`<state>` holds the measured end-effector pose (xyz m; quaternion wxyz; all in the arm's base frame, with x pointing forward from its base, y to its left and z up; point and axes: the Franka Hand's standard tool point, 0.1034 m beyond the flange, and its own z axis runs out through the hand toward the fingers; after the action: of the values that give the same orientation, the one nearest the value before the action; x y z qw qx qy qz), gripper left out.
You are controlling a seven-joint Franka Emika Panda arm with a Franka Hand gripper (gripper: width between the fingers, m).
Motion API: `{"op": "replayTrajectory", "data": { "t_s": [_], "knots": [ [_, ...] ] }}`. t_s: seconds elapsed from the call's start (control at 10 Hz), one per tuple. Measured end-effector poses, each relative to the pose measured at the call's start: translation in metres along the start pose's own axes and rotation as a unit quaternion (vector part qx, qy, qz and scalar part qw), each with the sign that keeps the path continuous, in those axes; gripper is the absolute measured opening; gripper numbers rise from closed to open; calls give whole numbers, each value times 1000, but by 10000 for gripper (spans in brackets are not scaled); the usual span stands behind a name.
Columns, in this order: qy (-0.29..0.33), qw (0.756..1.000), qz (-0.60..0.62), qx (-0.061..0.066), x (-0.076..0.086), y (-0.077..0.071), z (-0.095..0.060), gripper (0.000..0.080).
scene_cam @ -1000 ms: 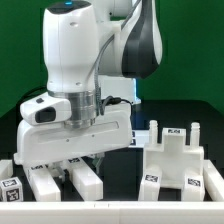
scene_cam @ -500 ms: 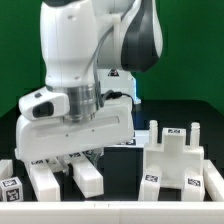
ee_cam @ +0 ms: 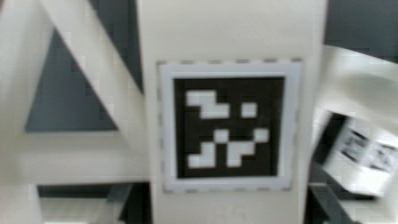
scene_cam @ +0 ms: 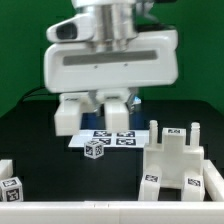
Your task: Assemble chair
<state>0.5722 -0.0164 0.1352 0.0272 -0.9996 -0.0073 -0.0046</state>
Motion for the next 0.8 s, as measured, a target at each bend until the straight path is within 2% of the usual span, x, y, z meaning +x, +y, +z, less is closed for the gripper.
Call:
{"op": "replayTrajectory", "data": {
  "t_s": [0.1, 0.2, 0.3, 0.5, 0.7, 0.8],
  "knots": [
    [5, 1000, 23, 2, 4, -25, -8, 282],
    [8, 998, 64, -4, 7, -49, -11, 282],
    [8, 997, 80, -6, 7, -77, -7, 282],
    [6, 998, 64, -4, 7, -69, -5, 282],
    [4, 998, 64, -4, 5, -74, -3, 282],
    [1, 993, 121, -2, -5, -90, -1, 282]
  ]
}}
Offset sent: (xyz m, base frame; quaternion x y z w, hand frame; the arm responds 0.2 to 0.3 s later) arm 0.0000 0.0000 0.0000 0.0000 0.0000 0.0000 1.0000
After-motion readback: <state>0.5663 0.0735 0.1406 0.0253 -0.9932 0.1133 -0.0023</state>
